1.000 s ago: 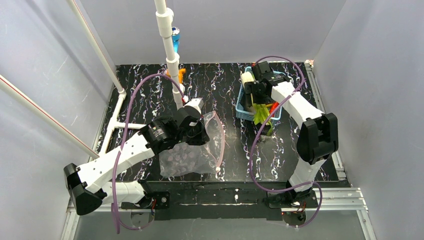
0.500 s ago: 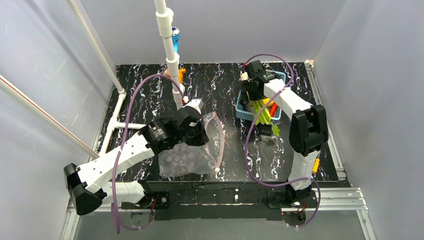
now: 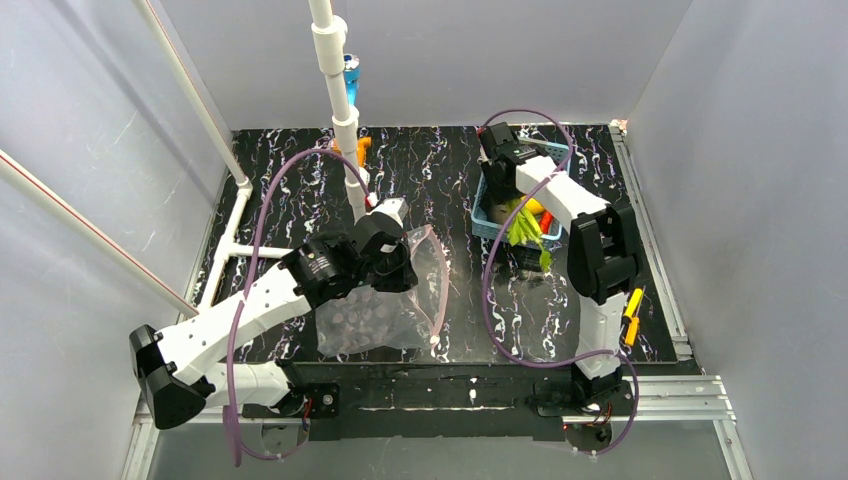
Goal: Place the food in the zip-top bag and seal the zipper
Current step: Pick up the fake vegetable from the bin, then place the fake vegetable in the zipper food storage bag.
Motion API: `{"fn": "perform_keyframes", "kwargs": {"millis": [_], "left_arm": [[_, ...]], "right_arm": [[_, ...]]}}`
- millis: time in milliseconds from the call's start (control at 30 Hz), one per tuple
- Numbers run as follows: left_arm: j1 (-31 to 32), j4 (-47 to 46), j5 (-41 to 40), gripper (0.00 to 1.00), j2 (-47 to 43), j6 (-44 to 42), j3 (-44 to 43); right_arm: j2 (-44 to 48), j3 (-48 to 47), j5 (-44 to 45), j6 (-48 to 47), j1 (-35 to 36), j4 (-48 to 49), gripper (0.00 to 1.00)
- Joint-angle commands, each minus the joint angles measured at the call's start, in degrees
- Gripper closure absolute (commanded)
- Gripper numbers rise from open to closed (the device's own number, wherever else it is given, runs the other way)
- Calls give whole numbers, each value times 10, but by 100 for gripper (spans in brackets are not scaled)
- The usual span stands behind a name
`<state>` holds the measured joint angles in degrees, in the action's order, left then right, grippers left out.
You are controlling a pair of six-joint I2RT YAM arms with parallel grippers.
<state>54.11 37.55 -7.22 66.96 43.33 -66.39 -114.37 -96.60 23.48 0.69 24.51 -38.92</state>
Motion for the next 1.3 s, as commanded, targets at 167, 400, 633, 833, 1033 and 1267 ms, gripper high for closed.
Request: {"fn": "perform_keyframes", "kwargs": {"millis": [167, 400, 633, 833, 1033, 1267], "left_arm": [[-2, 14, -12, 100, 6, 1, -25], [-3, 13, -20, 100, 7, 4, -22], [-3, -3, -25, 100, 5, 1, -14], [-3, -14, -54, 100, 7, 2, -10], [-4, -26, -67, 100, 17, 4, -13], [-4, -26, -79, 100, 27, 7, -14]], "right_arm": [[7, -42, 37, 0, 3, -37, 98], [97, -45, 13, 23, 8, -118, 99], [220, -34, -161, 44, 26, -219, 99], [326, 26, -324, 8, 60, -259, 99], [358, 30, -363, 0, 136, -330, 99], [393, 63, -346, 3, 187, -355, 99]]}}
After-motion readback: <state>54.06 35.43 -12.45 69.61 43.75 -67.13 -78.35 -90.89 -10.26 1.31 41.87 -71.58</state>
